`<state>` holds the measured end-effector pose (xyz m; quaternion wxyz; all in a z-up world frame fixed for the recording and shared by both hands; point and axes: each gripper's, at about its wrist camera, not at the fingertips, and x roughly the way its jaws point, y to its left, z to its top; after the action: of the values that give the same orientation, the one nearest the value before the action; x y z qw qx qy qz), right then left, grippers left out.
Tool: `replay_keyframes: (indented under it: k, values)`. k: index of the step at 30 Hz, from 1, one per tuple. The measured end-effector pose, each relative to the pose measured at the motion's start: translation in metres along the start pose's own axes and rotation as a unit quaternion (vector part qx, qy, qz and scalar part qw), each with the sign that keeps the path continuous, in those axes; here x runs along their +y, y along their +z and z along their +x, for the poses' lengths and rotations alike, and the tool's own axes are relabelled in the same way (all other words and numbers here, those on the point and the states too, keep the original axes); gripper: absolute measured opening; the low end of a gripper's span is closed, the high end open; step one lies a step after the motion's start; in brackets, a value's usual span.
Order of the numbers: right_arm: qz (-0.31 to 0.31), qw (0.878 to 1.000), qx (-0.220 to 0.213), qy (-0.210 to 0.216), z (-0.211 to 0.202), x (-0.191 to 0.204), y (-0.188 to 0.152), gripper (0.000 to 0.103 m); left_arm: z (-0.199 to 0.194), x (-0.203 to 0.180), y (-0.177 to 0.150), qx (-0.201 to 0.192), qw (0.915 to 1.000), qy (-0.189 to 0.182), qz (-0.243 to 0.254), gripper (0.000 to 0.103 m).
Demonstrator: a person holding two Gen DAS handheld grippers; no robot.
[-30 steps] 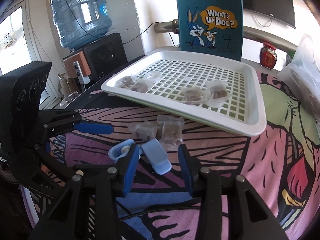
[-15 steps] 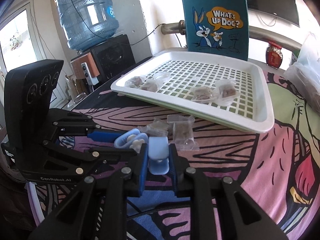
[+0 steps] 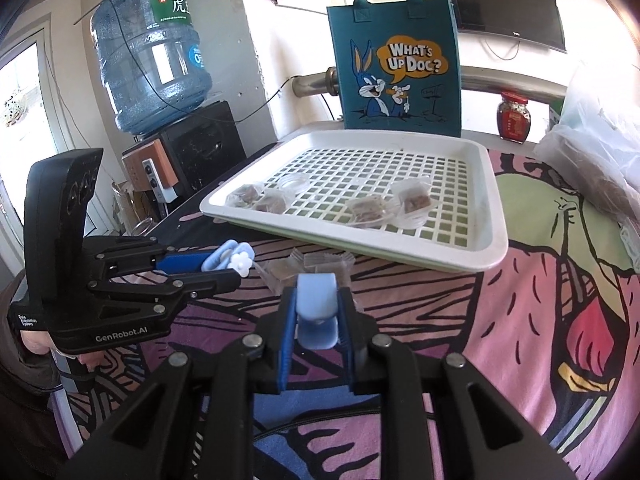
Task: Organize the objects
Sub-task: 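Grasp a light blue U-shaped clip with the left gripper while the right grasps another blue clip, then lift both blue clips and carry them toward the tray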
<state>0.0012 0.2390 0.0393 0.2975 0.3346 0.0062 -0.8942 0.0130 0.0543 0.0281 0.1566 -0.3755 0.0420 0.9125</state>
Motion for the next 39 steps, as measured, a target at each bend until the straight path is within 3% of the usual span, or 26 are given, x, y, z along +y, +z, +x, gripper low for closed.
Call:
replay_keyframes:
  k: [12, 19, 28, 34, 39]
  values:
    - [0.004, 1.000, -0.010, -0.002, -0.003, -0.001, 0.000, 0.020, -0.009, 0.021, -0.002, -0.024, 0.9980, -0.020, -0.055, 0.025]
    - [0.001, 1.000, -0.025, -0.014, -0.009, 0.000, -0.002, 0.020, -0.017, 0.018, -0.002, -0.047, 0.9975, -0.018, -0.048, 0.025]
    - [0.002, 0.999, -0.036, -0.030, -0.013, 0.001, -0.002, 0.020, -0.014, 0.017, -0.002, -0.041, 0.9979, -0.019, -0.047, 0.025]
    - [0.006, 0.999, -0.038, -0.021, -0.014, -0.002, -0.001, 0.020, -0.021, 0.017, -0.003, -0.058, 0.9972, -0.002, -0.046, 0.025]
    - [0.008, 0.999, -0.040, -0.006, -0.015, -0.003, -0.002, 0.020, -0.036, 0.012, -0.006, -0.096, 0.9937, 0.041, -0.040, 0.025]
